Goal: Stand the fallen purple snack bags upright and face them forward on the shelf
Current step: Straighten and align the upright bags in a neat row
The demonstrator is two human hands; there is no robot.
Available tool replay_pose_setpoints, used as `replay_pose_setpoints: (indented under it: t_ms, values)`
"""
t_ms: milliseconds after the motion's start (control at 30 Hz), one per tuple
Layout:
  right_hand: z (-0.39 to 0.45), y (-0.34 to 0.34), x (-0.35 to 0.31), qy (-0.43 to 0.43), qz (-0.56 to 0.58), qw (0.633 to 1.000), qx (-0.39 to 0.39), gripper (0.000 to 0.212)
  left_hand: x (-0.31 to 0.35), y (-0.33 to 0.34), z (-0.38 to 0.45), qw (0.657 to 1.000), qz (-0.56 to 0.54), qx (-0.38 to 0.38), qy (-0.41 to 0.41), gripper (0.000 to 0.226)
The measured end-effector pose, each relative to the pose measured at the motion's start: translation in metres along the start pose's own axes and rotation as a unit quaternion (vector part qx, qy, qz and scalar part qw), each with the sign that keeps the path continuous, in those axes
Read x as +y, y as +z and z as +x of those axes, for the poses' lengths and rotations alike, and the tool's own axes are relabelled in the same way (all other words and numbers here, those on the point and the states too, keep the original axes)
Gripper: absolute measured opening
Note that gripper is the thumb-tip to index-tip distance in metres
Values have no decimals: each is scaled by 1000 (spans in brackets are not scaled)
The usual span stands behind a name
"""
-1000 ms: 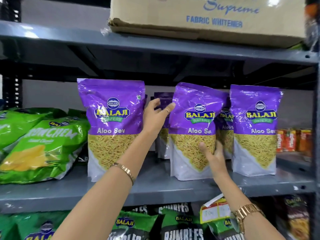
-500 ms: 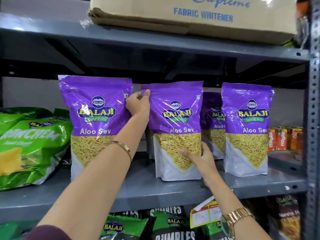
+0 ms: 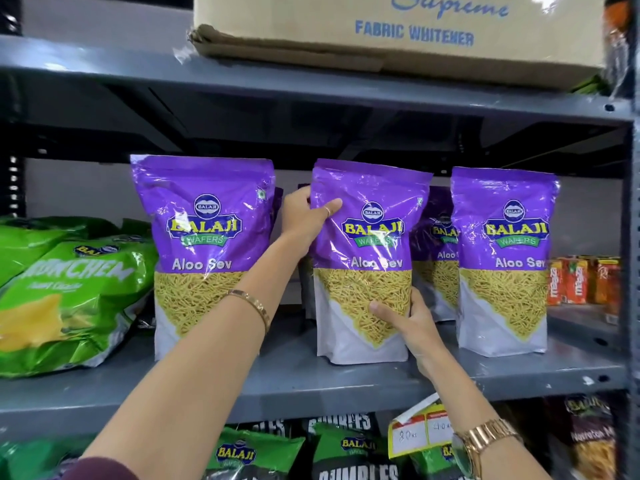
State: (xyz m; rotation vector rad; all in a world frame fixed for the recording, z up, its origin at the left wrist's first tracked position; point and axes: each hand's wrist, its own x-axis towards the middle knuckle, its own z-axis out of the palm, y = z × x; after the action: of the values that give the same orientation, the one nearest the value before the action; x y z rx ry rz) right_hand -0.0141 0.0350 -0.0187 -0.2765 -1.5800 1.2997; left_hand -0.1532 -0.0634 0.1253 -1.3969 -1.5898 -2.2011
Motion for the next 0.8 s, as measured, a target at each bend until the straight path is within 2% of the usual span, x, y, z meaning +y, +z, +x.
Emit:
replay_pose_setpoints:
  t_ms: [67,133,233,367,400,467,600,733,800]
  values:
    - [0,-1,0,6,0,1000,-7,60,2,2,0,1000,-2,5,1,20]
    - [-1,0,0,6,1,1000,-10,61,-6,-2,-6,999,-36,-2,-36,15]
    - [1,0,2,6,1,1000,-11,67,-28,-8,-26,989,-65,-60,-117,51]
    - [2,1,2,1,-4,1000,-10,62,-63,-14,-59,966,-78,-185,-162,92]
    - [2,1,2,0,-4,1000,-11,63,-71,-14,-65,959,-84,-217,-162,96]
    - [4,2,5,2,-12,1000,-21,67,-81,-14,-72,951,-105,-242,-159,89]
    - [4,5,7,12,-52,997,-60,70,-84,-16,-70,962,-109,-206,-144,56]
    - [3,6,13,34,-123,990,-67,82,-92,-19,-67,962,-130,-195,-143,48]
    - [2,4,14,38,-129,989,-61,79,-93,-19,-67,958,-134,-207,-144,45]
